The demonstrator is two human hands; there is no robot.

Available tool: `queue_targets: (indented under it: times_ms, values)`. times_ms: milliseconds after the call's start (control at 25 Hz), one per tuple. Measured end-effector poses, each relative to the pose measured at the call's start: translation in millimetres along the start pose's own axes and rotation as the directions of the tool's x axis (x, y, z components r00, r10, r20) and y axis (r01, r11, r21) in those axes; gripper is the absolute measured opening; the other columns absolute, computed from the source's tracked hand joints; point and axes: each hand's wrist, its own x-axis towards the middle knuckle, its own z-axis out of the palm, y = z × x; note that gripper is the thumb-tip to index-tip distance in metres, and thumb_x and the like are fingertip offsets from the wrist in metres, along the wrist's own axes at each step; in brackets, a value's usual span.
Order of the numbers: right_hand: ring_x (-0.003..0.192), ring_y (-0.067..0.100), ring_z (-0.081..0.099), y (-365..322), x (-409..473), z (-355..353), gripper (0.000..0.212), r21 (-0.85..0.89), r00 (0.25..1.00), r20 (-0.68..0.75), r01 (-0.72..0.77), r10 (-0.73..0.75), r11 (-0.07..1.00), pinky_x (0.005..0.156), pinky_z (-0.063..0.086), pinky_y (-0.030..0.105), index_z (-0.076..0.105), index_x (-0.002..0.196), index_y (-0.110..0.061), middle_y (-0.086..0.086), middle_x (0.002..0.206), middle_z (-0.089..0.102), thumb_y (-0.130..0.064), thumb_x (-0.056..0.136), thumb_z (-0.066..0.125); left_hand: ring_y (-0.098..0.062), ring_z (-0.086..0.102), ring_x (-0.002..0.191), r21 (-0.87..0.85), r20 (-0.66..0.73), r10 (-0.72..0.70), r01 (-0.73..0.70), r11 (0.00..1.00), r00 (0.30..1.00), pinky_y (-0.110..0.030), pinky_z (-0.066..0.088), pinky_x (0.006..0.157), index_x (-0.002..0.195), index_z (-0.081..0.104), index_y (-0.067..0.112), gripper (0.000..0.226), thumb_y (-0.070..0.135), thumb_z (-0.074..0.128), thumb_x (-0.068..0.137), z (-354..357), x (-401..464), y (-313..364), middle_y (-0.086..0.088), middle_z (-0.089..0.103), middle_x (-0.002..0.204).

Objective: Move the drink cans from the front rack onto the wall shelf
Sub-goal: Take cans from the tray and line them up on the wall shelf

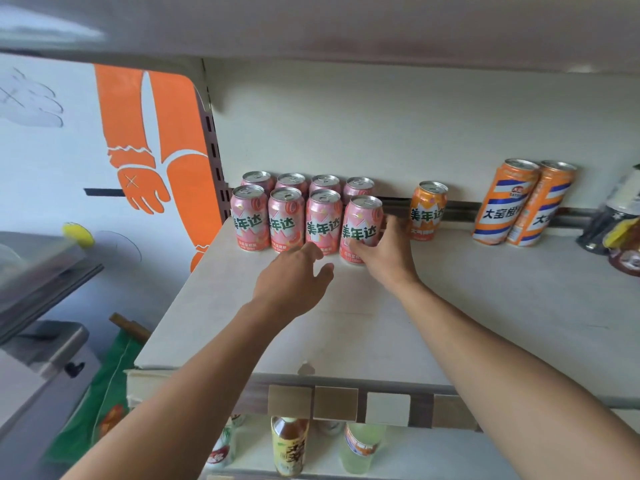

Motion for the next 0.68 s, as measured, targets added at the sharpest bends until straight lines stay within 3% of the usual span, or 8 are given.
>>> queue_targets:
  times_ms: [280, 440, 680]
  values:
    - [0.099, 0.015, 0.061, 8, 15, 6, 0.057, 0.042, 0.999, 0.053, 0.007, -0.009, 0.999, 0.082, 0.052, 0.033, 0.042, 0.112, -0.024, -0.003, 0.109, 0.058, -0.022, 0.073, 0.083, -0.022, 0.060, 0.108, 0.028, -0.020, -0.010, 0.011, 1.000, 1.000, -0.038, 0.052, 0.084, 0.122, 0.057, 0.022, 0.037, 0.045, 0.051, 0.093, 0, 10, 2, 0.003, 0.064, 0.121]
    - [0.100, 0.013, 0.060, 11, 14, 7, 0.060, 0.069, 0.997, 0.073, 0.010, -0.015, 0.998, 0.084, 0.050, 0.031, 0.045, 0.123, -0.019, -0.004, 0.114, 0.058, -0.021, 0.076, 0.082, -0.023, 0.060, 0.108, 0.050, -0.009, -0.012, 0.012, 0.999, 1.000, -0.039, 0.052, 0.084, 0.123, 0.056, 0.022, 0.038, 0.045, 0.050, 0.094, 2, 11, 4, 0.002, 0.063, 0.121]
    - [0.111, 0.018, 0.062, 7, 9, -9, 0.063, -0.001, 0.972, 0.205, -0.115, 0.113, 0.993, 0.090, 0.050, 0.033, 0.047, 0.130, -0.015, -0.002, 0.118, 0.061, -0.031, 0.078, 0.080, -0.023, 0.059, 0.109, 0.066, 0.002, -0.017, 0.017, 0.998, 1.000, -0.038, 0.051, 0.084, 0.123, 0.056, 0.021, 0.038, 0.045, 0.050, 0.094, -4, 4, 5, 0.002, 0.062, 0.122]
